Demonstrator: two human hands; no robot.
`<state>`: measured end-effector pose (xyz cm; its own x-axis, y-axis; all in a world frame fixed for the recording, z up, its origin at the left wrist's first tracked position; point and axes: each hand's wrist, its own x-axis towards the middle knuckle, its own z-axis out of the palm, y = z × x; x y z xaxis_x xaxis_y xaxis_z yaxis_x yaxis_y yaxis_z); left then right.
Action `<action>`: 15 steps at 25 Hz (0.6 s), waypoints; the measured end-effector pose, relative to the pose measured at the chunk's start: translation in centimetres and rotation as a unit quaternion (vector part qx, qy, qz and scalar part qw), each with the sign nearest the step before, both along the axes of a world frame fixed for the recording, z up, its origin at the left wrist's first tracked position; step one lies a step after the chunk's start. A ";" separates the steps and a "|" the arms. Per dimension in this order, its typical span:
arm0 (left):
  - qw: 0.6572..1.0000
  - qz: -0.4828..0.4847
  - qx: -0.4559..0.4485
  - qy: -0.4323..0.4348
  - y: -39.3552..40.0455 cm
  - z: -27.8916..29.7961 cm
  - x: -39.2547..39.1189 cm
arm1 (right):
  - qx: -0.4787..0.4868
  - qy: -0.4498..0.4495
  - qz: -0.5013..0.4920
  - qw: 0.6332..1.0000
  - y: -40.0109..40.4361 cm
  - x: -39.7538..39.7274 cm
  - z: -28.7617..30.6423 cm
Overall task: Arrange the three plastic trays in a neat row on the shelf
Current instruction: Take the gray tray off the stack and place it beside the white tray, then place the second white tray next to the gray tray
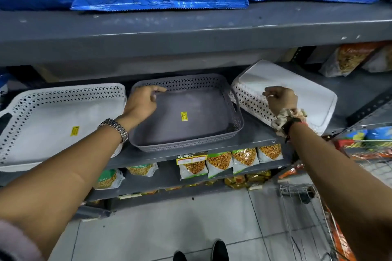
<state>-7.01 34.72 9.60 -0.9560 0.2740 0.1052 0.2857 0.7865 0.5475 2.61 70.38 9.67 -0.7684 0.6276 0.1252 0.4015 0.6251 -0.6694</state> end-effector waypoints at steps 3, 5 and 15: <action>0.998 -0.062 0.027 -0.005 4.5 -0.3 0.0 | -0.019 0.030 -0.055 0.998 3.0 5.7 0.2; 0.993 -0.115 0.033 -0.015 8.5 -0.2 0.5 | -0.009 0.033 -0.098 0.995 5.8 8.7 0.2; 0.982 -0.137 -0.093 -0.091 25.7 -0.5 -0.2 | -0.010 -0.150 -0.023 0.988 16.9 13.6 -4.0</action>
<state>-7.18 60.43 9.11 -0.8416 0.5224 -0.1373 0.4113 0.7845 0.4641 16.18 87.28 5.62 -0.7399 0.6625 -0.1169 0.6115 0.5898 -0.5274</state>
